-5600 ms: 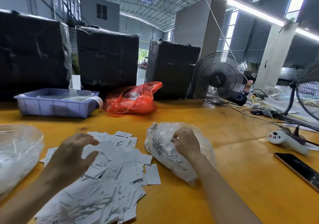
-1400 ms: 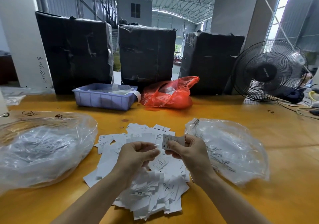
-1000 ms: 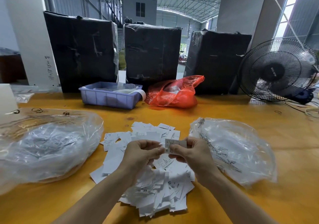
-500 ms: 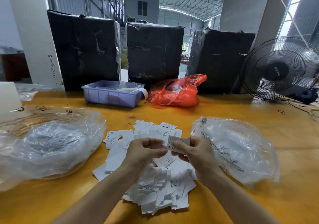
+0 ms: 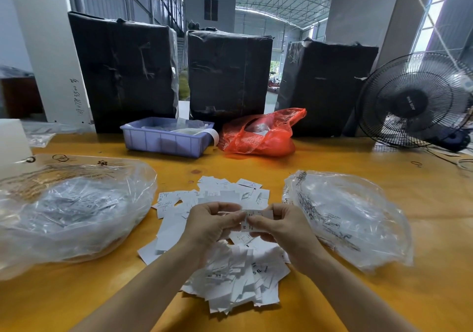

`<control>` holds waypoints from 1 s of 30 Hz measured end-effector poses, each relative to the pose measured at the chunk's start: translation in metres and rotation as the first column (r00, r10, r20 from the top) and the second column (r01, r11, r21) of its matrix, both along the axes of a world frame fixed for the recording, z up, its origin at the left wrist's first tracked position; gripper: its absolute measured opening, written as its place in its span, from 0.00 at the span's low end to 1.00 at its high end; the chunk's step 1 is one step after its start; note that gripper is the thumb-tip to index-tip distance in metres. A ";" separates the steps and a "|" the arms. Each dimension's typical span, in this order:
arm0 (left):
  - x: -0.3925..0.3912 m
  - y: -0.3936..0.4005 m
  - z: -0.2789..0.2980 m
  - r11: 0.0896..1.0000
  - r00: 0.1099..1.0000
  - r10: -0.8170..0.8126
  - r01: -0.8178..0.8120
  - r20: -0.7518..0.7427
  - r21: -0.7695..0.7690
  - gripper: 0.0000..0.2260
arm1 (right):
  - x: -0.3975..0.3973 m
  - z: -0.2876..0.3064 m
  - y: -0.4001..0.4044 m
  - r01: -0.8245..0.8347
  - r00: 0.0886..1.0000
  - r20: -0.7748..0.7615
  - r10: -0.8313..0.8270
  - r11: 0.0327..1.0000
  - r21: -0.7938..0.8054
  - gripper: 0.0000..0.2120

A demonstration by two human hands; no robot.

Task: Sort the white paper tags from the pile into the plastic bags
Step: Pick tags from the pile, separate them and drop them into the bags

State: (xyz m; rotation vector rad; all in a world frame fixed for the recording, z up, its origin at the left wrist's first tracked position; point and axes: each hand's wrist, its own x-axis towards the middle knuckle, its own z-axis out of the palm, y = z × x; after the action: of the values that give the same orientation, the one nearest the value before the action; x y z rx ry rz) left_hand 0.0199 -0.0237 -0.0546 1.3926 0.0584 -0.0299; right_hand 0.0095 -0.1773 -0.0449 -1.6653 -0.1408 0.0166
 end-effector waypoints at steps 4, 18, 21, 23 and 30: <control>-0.001 -0.001 0.000 0.998 0.998 0.011 -0.014 0.057 0.060 0.07 | 0.000 -0.001 -0.001 -0.042 0.999 0.025 0.043 0.999 -0.031 0.07; 0.000 -0.003 -0.003 1.000 0.999 0.019 -0.018 0.026 -0.012 0.07 | 0.002 -0.003 -0.001 -0.008 0.995 0.097 0.009 1.000 -0.009 0.15; -0.001 -0.007 -0.001 0.991 0.999 0.044 -0.044 -0.002 -0.127 0.09 | 0.001 -0.004 0.001 0.081 0.971 0.227 -0.071 0.996 -0.034 0.07; -0.002 -0.009 -0.001 0.983 0.999 0.048 -0.049 -0.010 -0.175 0.13 | 0.000 -0.003 0.004 0.079 0.957 0.287 -0.038 0.988 -0.132 0.06; -0.006 -0.014 -0.002 0.962 0.995 0.094 -0.100 -0.036 -0.254 0.07 | -0.005 -0.006 0.013 -0.112 0.971 0.181 0.158 0.964 -0.243 0.27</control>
State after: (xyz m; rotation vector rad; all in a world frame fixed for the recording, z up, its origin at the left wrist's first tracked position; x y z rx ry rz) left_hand 0.0139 -0.0372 -0.0570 1.1301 0.1380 0.0267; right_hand 0.0048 -0.1647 -0.0512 -1.8860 -0.4192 -0.0318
